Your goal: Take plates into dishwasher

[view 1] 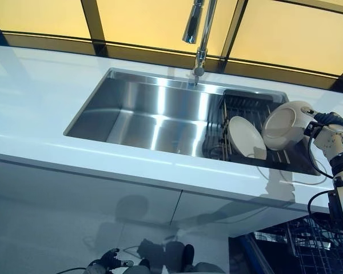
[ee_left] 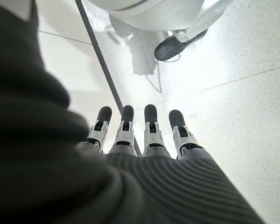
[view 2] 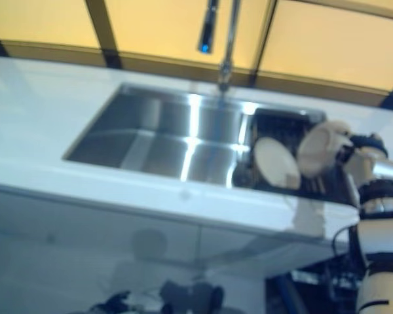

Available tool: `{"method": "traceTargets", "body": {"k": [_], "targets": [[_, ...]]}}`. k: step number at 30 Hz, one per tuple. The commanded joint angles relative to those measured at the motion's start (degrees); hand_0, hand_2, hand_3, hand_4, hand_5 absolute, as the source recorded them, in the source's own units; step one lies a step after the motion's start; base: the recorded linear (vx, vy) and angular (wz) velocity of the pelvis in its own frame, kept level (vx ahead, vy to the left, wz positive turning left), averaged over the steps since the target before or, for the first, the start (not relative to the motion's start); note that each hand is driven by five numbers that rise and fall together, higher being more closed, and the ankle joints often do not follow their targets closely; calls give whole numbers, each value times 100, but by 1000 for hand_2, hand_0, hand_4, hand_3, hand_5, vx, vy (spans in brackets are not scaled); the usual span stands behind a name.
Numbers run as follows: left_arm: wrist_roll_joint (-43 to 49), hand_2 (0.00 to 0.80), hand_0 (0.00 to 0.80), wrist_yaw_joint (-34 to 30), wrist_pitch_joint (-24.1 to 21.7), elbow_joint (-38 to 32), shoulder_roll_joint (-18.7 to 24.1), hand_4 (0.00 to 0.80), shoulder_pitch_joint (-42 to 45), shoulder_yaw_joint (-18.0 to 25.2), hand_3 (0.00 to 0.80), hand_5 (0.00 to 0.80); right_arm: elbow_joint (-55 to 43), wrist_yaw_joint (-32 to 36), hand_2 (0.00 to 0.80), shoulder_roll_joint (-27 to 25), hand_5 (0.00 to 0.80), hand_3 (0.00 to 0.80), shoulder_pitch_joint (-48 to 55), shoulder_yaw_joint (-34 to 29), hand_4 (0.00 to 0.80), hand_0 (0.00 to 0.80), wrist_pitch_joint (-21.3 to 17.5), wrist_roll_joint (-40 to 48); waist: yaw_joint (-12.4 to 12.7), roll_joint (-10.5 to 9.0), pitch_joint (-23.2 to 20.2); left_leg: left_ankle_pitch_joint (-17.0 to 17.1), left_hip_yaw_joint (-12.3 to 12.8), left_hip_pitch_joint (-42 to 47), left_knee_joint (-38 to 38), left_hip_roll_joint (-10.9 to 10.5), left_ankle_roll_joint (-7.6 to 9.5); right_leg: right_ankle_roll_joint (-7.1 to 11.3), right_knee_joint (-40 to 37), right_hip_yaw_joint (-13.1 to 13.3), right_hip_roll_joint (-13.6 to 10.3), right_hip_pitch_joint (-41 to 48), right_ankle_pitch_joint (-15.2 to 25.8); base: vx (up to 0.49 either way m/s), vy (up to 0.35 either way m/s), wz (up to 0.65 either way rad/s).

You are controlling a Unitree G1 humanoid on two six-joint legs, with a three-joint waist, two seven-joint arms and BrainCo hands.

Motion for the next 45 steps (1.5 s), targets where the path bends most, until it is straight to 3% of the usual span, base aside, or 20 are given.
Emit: {"method": "traceTargets", "body": {"k": [1,45], "targets": [[-93,0,0,77,-67,224,-40,0,-112,-380,0,0,-31,30,0,-415,0,0,-475,110,0,0,-134,-96,196,-51,122,-179,257,-280,360,-60,-27,129,563,98,128,298,-954,0,0,0],[-268,0,0,146,-58,-19,-7,0,-123,-499,0,0,-25,284,0,-353,0,0,-592,266,0,0,-166,-29,214,114,493,-65,176,-734,721,-32,-113,0,698,100,117,104,-992,3,-7,1]]}}
